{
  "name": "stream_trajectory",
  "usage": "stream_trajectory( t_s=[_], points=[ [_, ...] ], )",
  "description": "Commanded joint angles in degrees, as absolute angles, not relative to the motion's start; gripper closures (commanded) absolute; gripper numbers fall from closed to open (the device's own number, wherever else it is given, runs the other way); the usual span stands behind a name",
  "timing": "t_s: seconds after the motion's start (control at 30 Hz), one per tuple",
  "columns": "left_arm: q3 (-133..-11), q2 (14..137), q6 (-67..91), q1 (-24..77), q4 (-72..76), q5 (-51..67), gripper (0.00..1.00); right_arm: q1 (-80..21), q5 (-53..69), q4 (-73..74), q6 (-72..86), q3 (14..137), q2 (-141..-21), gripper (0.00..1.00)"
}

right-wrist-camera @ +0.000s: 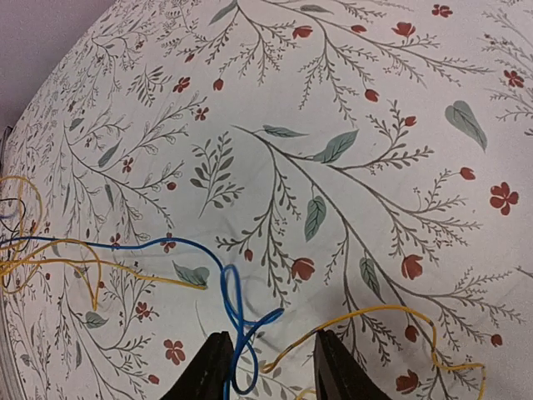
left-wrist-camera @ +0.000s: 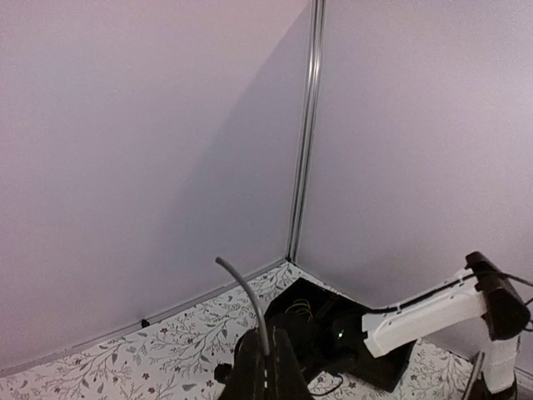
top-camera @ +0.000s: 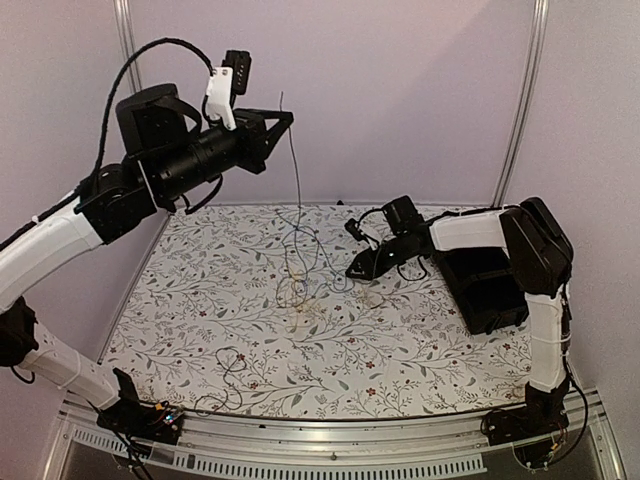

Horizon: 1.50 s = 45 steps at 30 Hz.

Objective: Untangle the cables

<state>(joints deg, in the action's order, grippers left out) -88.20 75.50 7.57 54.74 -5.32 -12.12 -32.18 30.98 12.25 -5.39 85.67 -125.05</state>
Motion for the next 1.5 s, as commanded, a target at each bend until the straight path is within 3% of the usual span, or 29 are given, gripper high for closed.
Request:
stream_trajectory(
  t_s=[0.0,0.17,0.3,0.57,0.77,0.83,0.9,0.97,1.23,1.47],
  points=[
    [-81.47,75.52,11.39,54.58,1.34,-13.3,1.0,-32.13,23.11,11.66,-10.78,82.04,-113.6,0.56],
    [-74.79,76.08,14.56,52.87,4.24,-12.7,1.0,-32.08,19.81,13.31,-16.06,79.45,-108.79,0.52],
    [-71.34,76.11,16.79,51.18,5.62,-11.66,1.0,-32.34,25.29,15.18,-19.2,79.19,-107.09,0.51],
    [-68.53,76.22,18.84,48.83,7.27,-10.84,1.0,-34.49,41.55,16.88,-21.19,80.58,-105.19,0.57],
    [-67.97,76.46,20.72,47.95,7.1,-12.0,1.0,-38.3,47.06,20.8,-20.6,83.92,-105.94,0.63],
    [-67.82,76.45,21.58,47.79,7.27,-12.15,1.0,-39.54,46.96,20.67,-19.92,84.15,-106.77,0.58],
    [-67.67,76.42,22.11,47.73,7.46,-12.25,1.0,-40.76,45.34,19.56,-19.17,84.07,-107.34,0.43],
    [-67.51,76.38,22.76,47.64,7.56,-12.63,1.0,-41.9,44.61,18.11,-17.55,84.32,-107.91,0.36],
    [-67.77,76.29,25.41,47.56,7.3,-13.52,1.0,-45.69,39.1,15.28,-10.35,88.94,-112.22,0.3],
    [-67.34,76.2,28.2,47.57,7.58,-14.34,1.0,-47.04,37.52,13.17,-2.95,91.41,-115.64,0.33]
  ],
)
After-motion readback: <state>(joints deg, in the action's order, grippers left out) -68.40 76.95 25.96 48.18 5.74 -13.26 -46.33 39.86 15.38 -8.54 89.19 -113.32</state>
